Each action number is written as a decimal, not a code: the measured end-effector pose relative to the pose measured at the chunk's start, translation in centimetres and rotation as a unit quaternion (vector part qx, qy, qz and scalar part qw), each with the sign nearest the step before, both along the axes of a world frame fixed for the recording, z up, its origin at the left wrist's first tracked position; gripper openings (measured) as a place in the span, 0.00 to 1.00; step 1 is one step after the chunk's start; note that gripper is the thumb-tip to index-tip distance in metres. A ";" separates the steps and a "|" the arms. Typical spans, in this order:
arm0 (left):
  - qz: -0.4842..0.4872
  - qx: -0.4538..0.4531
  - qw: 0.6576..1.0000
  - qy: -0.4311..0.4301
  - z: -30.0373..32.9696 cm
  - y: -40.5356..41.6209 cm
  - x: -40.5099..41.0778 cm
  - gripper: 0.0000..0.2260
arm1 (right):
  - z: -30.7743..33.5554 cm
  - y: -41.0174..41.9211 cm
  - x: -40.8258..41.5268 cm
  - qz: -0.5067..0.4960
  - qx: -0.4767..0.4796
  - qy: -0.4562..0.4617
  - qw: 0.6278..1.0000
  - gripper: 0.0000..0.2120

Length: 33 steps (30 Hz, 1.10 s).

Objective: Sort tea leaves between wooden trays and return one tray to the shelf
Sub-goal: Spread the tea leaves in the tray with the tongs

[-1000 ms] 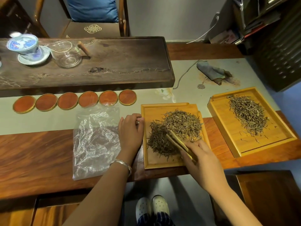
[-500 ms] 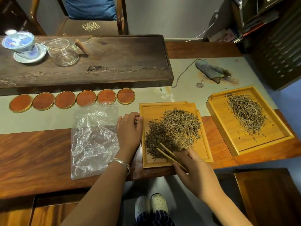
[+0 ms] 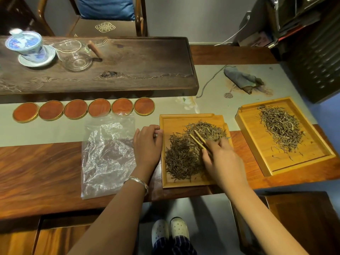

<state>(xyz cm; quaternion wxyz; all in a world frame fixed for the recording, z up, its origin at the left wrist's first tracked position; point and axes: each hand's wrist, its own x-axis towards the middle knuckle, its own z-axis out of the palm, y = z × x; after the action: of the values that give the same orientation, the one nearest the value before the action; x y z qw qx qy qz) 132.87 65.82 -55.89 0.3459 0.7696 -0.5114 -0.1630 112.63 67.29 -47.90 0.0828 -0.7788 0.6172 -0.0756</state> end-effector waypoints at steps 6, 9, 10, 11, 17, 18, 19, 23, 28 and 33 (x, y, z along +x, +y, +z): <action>0.000 -0.005 1.000 0.004 -0.1 0.0 0.0 0.10 | -1.2 -1.9 2.4 0.020 0.029 -0.018 0.999 0.15; 0.000 -0.008 1.000 0.002 -0.2 0.0 0.1 0.10 | -1.3 -2.7 3.3 0.032 0.042 -0.038 0.998 0.16; -0.001 -0.008 1.000 0.000 -0.2 0.0 0.1 0.10 | -1.2 -2.8 3.4 0.035 0.046 -0.047 0.997 0.17; -0.001 -0.008 1.000 0.000 -0.2 0.0 0.1 0.10 | -1.1 -2.8 3.2 0.034 0.043 -0.054 0.997 0.18; 0.002 -0.006 1.000 0.000 -0.3 -0.1 0.0 0.10 | -1.1 -1.1 1.7 0.048 0.019 -0.026 0.998 0.14; 0.001 -0.007 1.000 0.001 -0.3 -0.1 0.0 0.10 | -1.3 -1.1 1.9 0.058 0.025 -0.024 0.998 0.14; 0.000 -0.008 1.000 0.000 -0.3 -0.1 0.0 0.10 | -1.4 -1.2 2.2 0.063 0.027 -0.027 0.997 0.15; 0.000 -0.007 1.000 -0.002 -0.5 0.0 0.1 0.10 | -1.4 -2.1 3.2 0.051 0.023 -0.046 0.997 0.13; -0.003 -0.004 1.000 -0.003 -0.5 -0.1 0.1 0.10 | -0.2 -0.2 1.8 0.096 0.004 -0.077 0.992 0.13; -0.001 -0.001 1.000 0.001 -0.3 -0.1 0.1 0.10 | -0.7 2.3 0.5 0.131 0.060 -0.059 0.988 0.15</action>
<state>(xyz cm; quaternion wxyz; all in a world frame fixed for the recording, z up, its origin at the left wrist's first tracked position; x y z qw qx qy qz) 132.93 65.77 -56.21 0.3468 0.7684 -0.5122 -0.1641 113.10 69.62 -48.58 0.1750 -0.8406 0.5074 -0.0724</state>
